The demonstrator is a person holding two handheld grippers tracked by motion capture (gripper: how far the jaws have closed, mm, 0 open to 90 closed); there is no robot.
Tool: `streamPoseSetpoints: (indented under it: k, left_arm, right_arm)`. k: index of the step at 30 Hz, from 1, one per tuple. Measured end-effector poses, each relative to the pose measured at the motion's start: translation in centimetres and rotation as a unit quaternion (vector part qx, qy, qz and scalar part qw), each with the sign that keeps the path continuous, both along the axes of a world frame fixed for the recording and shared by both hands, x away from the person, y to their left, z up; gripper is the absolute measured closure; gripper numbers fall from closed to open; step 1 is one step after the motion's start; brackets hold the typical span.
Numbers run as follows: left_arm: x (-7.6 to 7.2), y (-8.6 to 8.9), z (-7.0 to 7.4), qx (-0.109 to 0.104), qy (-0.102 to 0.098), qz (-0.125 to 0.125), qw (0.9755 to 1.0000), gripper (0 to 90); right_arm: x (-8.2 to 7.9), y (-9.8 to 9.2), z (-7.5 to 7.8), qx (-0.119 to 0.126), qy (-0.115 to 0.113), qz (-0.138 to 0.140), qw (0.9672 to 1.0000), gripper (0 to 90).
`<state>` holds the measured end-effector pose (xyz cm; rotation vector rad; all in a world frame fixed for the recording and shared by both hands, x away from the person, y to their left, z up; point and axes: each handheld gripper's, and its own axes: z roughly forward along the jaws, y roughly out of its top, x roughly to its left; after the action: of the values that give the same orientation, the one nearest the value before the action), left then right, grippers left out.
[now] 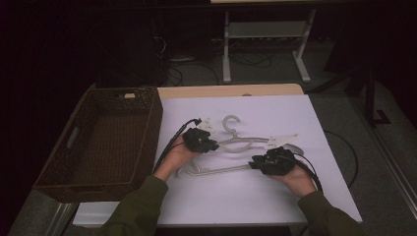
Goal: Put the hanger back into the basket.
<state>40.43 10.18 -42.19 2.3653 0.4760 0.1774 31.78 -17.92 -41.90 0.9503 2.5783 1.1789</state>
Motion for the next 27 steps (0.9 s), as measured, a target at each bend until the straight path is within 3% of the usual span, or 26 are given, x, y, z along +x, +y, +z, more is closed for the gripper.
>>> streamPoseSetpoints:
  k: [3, 9, 12, 18, 27]
  left_arm:
    - [0.1, 0.3, 0.5, -0.003, 0.002, 0.009, 1.0000, 82.4]
    - [-0.1, 0.6, 2.4, -0.007, -0.002, 0.020, 0.9998, 82.5]
    - [-0.3, 0.8, 3.4, -0.011, -0.001, 0.026, 0.9996, 82.5]
    - [-0.8, 1.8, 6.0, -0.013, -0.012, 0.047, 0.9987, 82.5]
    - [-1.3, 5.0, 10.4, -0.022, -0.028, 0.088, 0.9955, 82.5]
  right_arm:
    - [-0.3, -0.4, 0.4, 0.012, -0.016, -0.014, 0.9997, 48.7]
    - [-0.9, -1.5, 1.7, 0.041, -0.042, -0.033, 0.9978, 31.5]
    - [-1.5, -2.1, 2.4, 0.052, -0.059, -0.039, 0.9961, 29.4]
    - [-2.3, -2.5, 2.9, 0.063, -0.073, -0.041, 0.9945, 28.6]
    - [-2.6, -2.5, 3.3, 0.071, -0.084, -0.042, 0.9930, 27.7]
